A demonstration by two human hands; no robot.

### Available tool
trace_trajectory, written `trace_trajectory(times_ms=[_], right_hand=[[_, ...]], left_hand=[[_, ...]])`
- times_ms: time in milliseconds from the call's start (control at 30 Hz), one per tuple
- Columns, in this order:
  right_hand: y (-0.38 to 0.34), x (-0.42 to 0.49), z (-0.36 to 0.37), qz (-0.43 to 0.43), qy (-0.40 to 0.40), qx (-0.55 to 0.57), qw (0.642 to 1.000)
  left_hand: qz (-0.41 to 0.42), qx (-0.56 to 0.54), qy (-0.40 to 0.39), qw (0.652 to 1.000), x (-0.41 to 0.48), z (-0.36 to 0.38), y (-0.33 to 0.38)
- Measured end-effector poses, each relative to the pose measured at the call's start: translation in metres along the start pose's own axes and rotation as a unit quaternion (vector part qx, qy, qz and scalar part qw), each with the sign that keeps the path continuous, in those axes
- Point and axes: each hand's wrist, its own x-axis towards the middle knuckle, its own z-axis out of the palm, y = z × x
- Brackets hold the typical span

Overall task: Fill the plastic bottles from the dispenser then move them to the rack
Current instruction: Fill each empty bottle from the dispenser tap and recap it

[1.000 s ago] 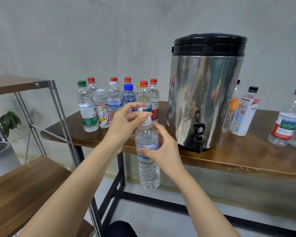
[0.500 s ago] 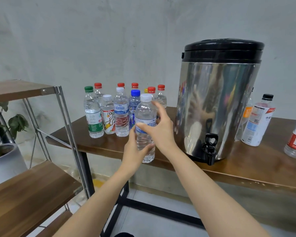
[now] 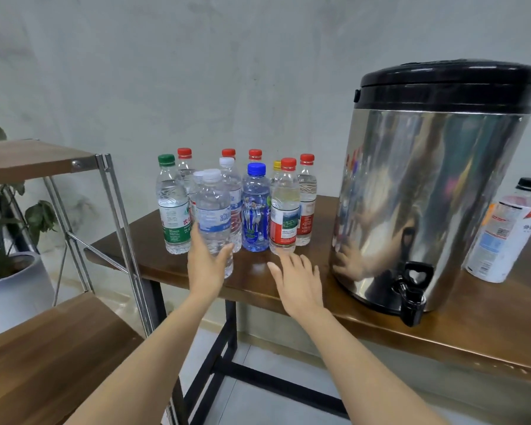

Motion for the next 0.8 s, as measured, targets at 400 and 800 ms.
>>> trace_trajectory(times_ms=[400, 800], right_hand=[[-0.001, 0.008, 0.012, 0.013, -0.005, -0.059, 0.998], [-0.002, 0.006, 0.014, 0.004, 0.015, -0.069, 0.997]], left_hand=[[0.022, 0.106, 0.065, 0.992, -0.011, 0.010, -0.019], [-0.015, 0.182, 0.091, 0.979, 0.011, 0.015, -0.024]])
